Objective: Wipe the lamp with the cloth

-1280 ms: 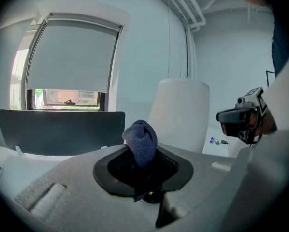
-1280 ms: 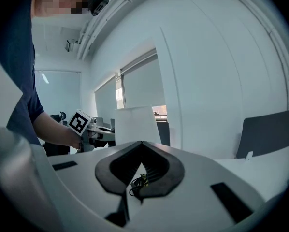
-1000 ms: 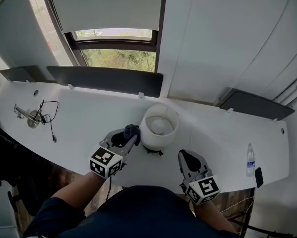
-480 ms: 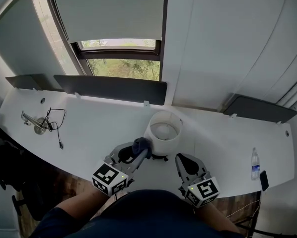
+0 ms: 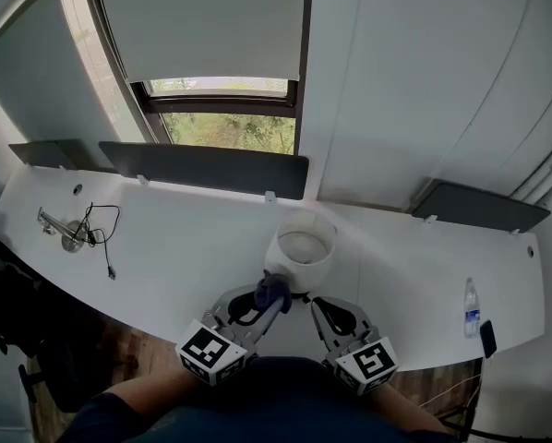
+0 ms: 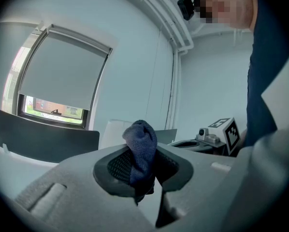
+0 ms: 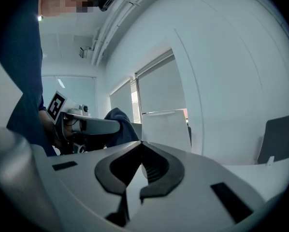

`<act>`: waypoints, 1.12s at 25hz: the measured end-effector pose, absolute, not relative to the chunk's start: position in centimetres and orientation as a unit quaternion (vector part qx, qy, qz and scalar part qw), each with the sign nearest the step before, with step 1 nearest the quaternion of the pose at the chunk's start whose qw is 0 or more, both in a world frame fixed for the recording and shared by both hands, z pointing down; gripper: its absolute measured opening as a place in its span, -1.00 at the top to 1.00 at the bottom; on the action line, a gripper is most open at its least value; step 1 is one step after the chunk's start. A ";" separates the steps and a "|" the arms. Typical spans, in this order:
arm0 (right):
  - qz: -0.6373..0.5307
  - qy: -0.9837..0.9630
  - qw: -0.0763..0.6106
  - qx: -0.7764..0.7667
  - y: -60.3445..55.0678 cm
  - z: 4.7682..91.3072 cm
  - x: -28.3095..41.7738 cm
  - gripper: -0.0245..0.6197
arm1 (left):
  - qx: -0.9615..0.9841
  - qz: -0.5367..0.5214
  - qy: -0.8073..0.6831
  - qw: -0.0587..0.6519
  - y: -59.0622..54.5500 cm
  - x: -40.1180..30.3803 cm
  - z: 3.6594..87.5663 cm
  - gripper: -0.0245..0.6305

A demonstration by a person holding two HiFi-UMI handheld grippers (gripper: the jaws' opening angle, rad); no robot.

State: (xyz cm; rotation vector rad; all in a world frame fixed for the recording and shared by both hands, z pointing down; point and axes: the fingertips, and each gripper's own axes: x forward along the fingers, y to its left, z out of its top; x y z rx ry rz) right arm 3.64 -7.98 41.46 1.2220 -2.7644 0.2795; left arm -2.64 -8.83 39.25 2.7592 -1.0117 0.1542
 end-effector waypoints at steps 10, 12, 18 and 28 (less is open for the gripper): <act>0.095 -0.916 0.063 0.384 -7.5 41.6 2.6 0.89 | 0.940 0.059 -0.325 0.087 -7.8 -1.6 39.4 0.66; 0.090 -0.918 0.065 0.382 -7.5 41.7 2.6 0.89 | 0.940 0.063 -0.324 0.084 -7.9 -1.6 39.5 0.66; 0.076 -0.919 0.069 0.381 -7.5 42.1 2.5 0.89 | 0.941 0.061 -0.322 0.086 -7.9 -1.8 39.6 0.66; 0.085 -0.920 0.067 0.378 -7.6 42.0 2.0 0.89 | 0.939 0.056 -0.325 0.099 -7.9 -1.9 40.1 0.66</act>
